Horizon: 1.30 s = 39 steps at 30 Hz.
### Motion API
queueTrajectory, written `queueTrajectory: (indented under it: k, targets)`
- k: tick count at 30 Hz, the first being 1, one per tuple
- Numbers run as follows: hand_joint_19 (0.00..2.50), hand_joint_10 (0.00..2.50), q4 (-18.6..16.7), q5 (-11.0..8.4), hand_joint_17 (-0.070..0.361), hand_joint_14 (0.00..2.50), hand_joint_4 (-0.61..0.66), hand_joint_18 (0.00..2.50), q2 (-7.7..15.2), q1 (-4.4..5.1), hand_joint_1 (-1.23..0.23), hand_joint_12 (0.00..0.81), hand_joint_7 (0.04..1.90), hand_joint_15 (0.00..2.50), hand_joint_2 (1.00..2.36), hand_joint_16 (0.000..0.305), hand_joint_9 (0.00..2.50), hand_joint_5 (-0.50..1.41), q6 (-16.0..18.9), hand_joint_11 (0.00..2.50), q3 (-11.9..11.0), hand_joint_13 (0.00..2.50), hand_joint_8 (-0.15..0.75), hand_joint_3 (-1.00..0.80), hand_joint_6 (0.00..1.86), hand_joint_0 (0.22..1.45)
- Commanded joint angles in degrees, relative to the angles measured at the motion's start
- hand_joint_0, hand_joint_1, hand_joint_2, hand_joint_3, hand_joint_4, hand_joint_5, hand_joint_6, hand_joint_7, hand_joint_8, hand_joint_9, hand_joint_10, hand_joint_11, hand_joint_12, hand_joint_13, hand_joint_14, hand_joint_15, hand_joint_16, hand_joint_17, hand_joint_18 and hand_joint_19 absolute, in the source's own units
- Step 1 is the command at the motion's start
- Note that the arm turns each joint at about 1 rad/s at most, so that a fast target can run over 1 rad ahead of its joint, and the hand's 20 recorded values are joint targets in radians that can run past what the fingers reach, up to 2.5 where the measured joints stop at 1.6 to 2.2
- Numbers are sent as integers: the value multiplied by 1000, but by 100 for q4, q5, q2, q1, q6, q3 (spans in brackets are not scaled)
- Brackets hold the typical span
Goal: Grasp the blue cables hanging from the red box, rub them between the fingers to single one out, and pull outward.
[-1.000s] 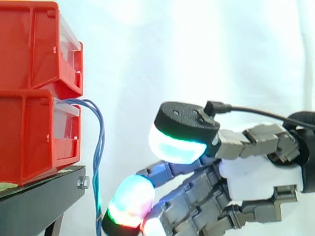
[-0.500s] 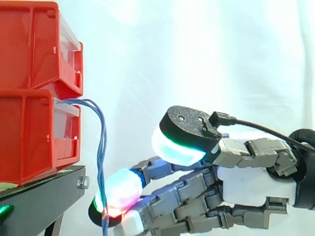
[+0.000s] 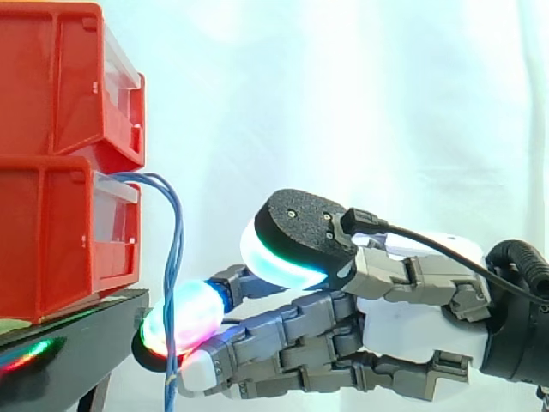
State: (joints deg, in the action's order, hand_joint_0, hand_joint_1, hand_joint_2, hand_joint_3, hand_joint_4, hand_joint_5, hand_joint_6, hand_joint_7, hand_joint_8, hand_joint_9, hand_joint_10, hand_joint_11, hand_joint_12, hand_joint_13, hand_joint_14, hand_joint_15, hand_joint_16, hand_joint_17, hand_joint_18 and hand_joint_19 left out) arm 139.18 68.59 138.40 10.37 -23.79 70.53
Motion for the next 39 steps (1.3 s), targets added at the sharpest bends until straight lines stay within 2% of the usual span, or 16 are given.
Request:
queueTrajectory:
  k: [1,2,6,7,10,13,19,22,27,28,33,39]
  targets:
    - [242,11,-409,-162,134,9,219,189,99,35,-650,374,817,220,1000,59,720,-146,-443,285,-13,371,262,-500,503,470]
    - [246,12,-567,-179,133,10,216,192,143,44,-649,374,817,227,1000,59,724,-145,-548,295,-13,382,262,-500,503,472]
    - [267,12,-717,-197,130,11,220,215,240,70,-642,364,823,247,1000,58,755,-143,-557,310,-22,416,264,-500,503,481]
    - [275,13,-743,-197,129,11,224,230,328,88,-643,368,820,255,1000,57,766,-142,-539,322,-30,434,263,-500,503,482]
    - [314,13,-884,-188,125,12,225,269,538,105,-643,360,825,276,1000,56,814,-138,-469,340,-189,477,264,-500,503,492]
    - [362,16,-901,-197,123,14,235,306,626,114,-642,358,847,317,1000,55,895,-134,-276,402,-303,542,270,-500,503,500]
    - [443,25,-778,-197,116,19,259,386,626,149,-635,350,951,462,1000,52,1142,-111,-197,610,-303,754,271,-500,504,521]
    - [477,24,-734,-206,114,23,262,423,626,246,-633,347,994,565,1000,51,1232,-105,-188,686,-294,866,276,-500,504,531]
    - [512,28,-673,-232,110,30,241,489,626,343,-626,346,1075,764,1000,49,1348,-89,-197,782,-268,1076,281,-500,504,543]
    - [520,29,-699,-293,109,31,231,493,626,387,-623,343,1090,829,1000,49,1381,-87,-205,804,-250,1130,282,-500,504,548]
    - [551,30,-673,-443,107,33,225,528,626,483,-619,341,1119,971,1000,48,1423,-83,-188,865,-250,1244,280,-500,504,553]
    - [622,30,-567,-452,105,32,199,598,618,571,-610,334,1170,1132,1000,47,1489,-77,14,928,-250,1369,280,-500,504,558]
